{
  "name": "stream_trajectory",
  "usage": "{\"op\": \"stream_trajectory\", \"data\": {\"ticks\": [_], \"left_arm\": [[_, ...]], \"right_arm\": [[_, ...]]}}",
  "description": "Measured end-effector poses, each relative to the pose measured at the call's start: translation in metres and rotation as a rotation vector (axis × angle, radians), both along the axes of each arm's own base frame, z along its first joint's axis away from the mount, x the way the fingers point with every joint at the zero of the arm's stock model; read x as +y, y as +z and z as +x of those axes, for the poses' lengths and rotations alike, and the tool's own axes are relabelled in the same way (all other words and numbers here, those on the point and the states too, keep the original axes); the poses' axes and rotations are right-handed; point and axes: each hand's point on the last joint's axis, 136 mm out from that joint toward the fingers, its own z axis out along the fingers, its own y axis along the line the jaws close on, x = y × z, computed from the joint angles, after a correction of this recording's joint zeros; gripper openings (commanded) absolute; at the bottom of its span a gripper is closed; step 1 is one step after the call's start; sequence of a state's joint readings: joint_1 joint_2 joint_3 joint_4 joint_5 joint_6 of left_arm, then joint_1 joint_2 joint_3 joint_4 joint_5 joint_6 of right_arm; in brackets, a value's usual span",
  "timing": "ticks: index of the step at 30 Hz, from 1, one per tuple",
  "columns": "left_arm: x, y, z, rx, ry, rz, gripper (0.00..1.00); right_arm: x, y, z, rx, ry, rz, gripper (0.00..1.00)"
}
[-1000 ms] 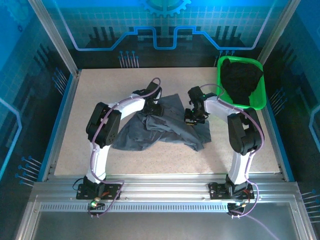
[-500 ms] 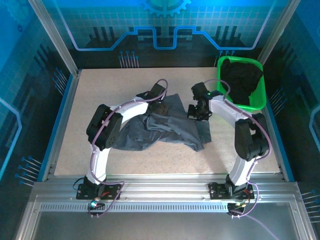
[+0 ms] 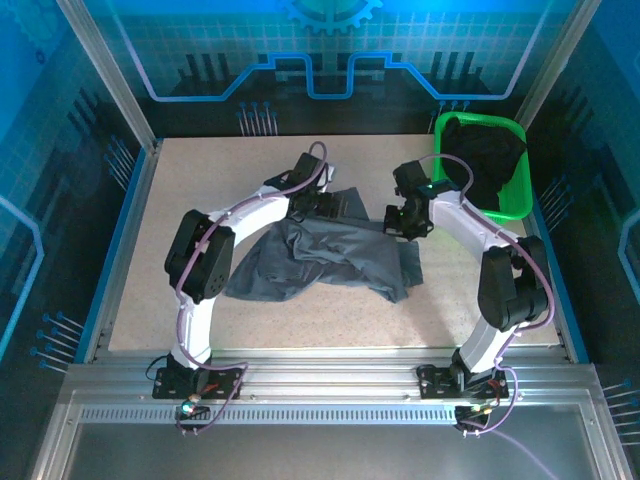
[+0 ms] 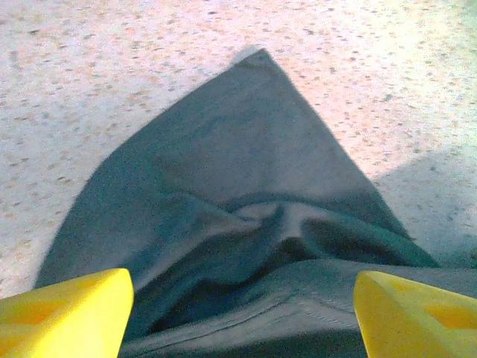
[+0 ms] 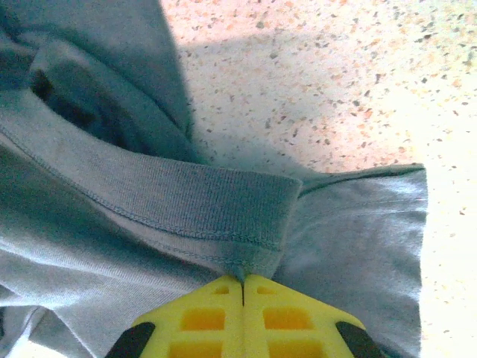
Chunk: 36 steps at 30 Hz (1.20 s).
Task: Fold and stack the t-shirts
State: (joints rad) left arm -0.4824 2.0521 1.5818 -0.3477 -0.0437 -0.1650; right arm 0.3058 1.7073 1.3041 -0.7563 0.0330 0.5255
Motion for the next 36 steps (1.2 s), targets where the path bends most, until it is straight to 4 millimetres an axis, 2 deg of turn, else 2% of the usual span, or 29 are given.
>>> {"op": "stream_trajectory", "data": {"ticks": [2, 4, 6, 9, 13, 15, 17, 20, 26, 29, 31, 33, 36], "left_arm": [[0.016, -0.004, -0.002, 0.017, 0.067, 0.033, 0.79], [0.041, -0.009, -0.011, 0.049, 0.146, 0.061, 0.79], [0.071, -0.011, -0.023, 0.082, 0.229, 0.074, 0.8], [0.105, -0.007, -0.034, 0.108, 0.321, 0.062, 0.79], [0.131, -0.005, -0.043, 0.125, 0.403, 0.019, 0.75], [0.14, -0.009, -0.057, 0.148, 0.419, -0.011, 0.72], [0.144, -0.014, -0.074, 0.175, 0.42, -0.039, 0.67], [0.14, -0.016, -0.096, 0.207, 0.394, -0.09, 0.64], [0.127, -0.021, -0.116, 0.256, 0.346, -0.166, 0.53], [0.125, -0.022, -0.119, 0.272, 0.331, -0.178, 0.48], [0.124, -0.024, -0.122, 0.286, 0.322, -0.186, 0.47], [0.123, -0.031, -0.128, 0.308, 0.314, -0.189, 0.47], [0.123, -0.04, -0.139, 0.349, 0.308, -0.2, 0.45]], "right_arm": [[-0.004, 0.002, 0.002, -0.003, -0.005, -0.009, 0.0], [-0.007, 0.009, 0.007, -0.019, -0.011, -0.012, 0.0], [-0.01, 0.021, 0.017, -0.05, -0.017, -0.01, 0.0], [-0.011, 0.039, 0.038, -0.103, -0.024, -0.003, 0.0], [-0.013, 0.053, 0.066, -0.143, -0.034, -0.006, 0.0], [-0.016, 0.054, 0.08, -0.145, -0.042, -0.009, 0.0], [-0.02, 0.053, 0.094, -0.145, -0.052, -0.012, 0.0], [-0.026, 0.047, 0.114, -0.137, -0.07, -0.021, 0.0], [-0.035, 0.025, 0.144, -0.098, -0.098, -0.027, 0.01], [-0.034, 0.016, 0.157, -0.076, -0.101, -0.016, 0.27], [-0.031, 0.013, 0.163, -0.067, -0.095, -0.013, 0.39], [-0.03, 0.012, 0.162, -0.059, -0.08, -0.02, 0.45], [-0.027, 0.016, 0.156, -0.05, -0.06, -0.031, 0.47]]}}
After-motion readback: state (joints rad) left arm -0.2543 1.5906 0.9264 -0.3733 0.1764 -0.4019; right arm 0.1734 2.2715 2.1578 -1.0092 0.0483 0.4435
